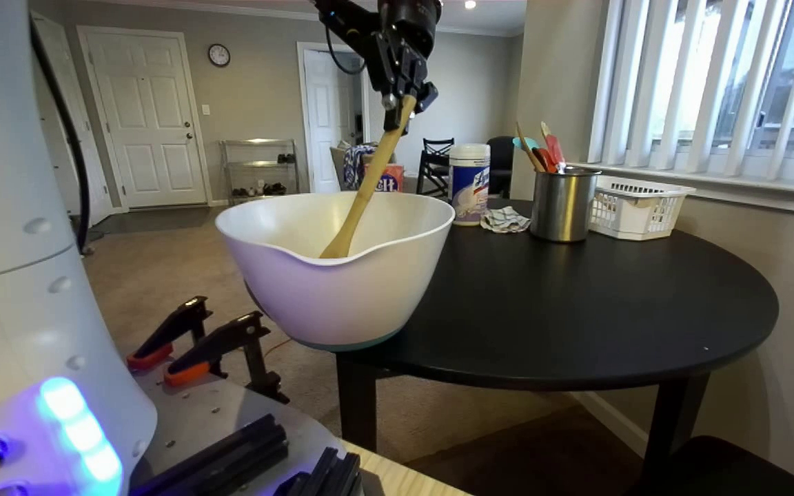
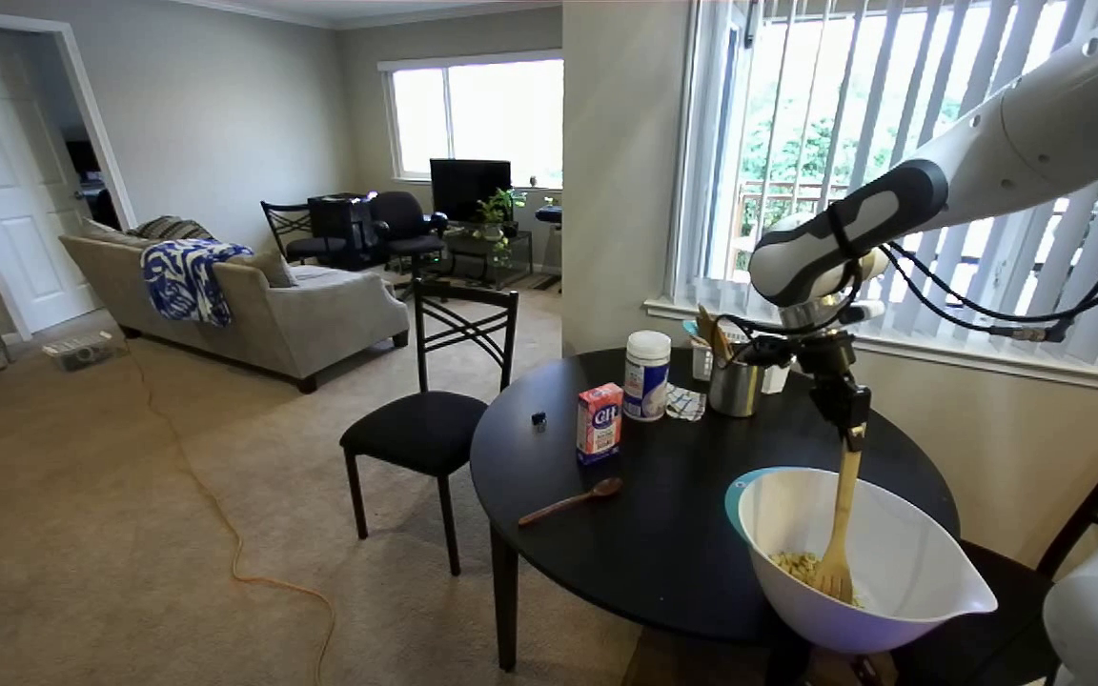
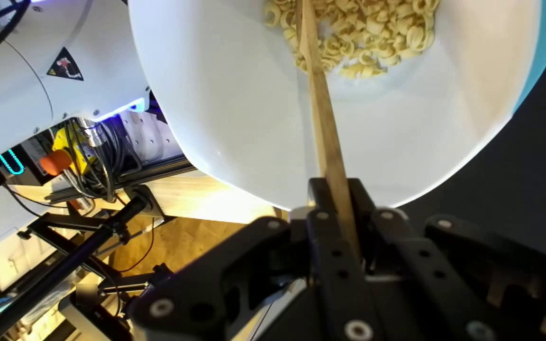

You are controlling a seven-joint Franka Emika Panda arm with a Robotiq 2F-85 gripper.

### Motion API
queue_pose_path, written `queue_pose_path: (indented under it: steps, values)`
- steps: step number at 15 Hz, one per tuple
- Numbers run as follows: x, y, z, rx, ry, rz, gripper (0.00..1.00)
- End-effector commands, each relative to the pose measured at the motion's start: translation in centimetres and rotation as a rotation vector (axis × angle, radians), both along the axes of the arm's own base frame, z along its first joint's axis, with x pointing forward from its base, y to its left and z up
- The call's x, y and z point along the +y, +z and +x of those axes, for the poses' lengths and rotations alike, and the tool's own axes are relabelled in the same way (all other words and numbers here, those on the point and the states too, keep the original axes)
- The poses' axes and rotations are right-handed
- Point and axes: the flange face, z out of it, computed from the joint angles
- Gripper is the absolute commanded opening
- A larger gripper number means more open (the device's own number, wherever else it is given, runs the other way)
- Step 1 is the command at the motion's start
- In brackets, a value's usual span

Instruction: Pick up the wooden spoon in the white bowl and mix the substance in the white bowl

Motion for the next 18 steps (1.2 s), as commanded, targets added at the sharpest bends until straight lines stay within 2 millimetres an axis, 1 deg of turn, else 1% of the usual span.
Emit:
queue_pose_path:
  steps: [1,4,6,9,12,14,18]
  values:
    - [-1.8,-0.8,-1.9,-0.016,-0.085,-0.077,0.03]
    - [-2.2,-0.6,-1.7,-0.056,-0.167,-0.106,0.03]
    - [-1.3,0.0,-1.3,-0.07,-0.194,-0.102,0.03]
    - [0.6,1.3,-0.4,-0.118,-0.202,-0.099,0.03]
    - [3.4,2.7,0.8,-0.189,-0.184,-0.099,0.03]
    - [5.1,3.1,0.9,-0.19,-0.147,-0.093,0.03]
    - [7.0,2.9,0.1,-0.147,-0.093,-0.12,0.03]
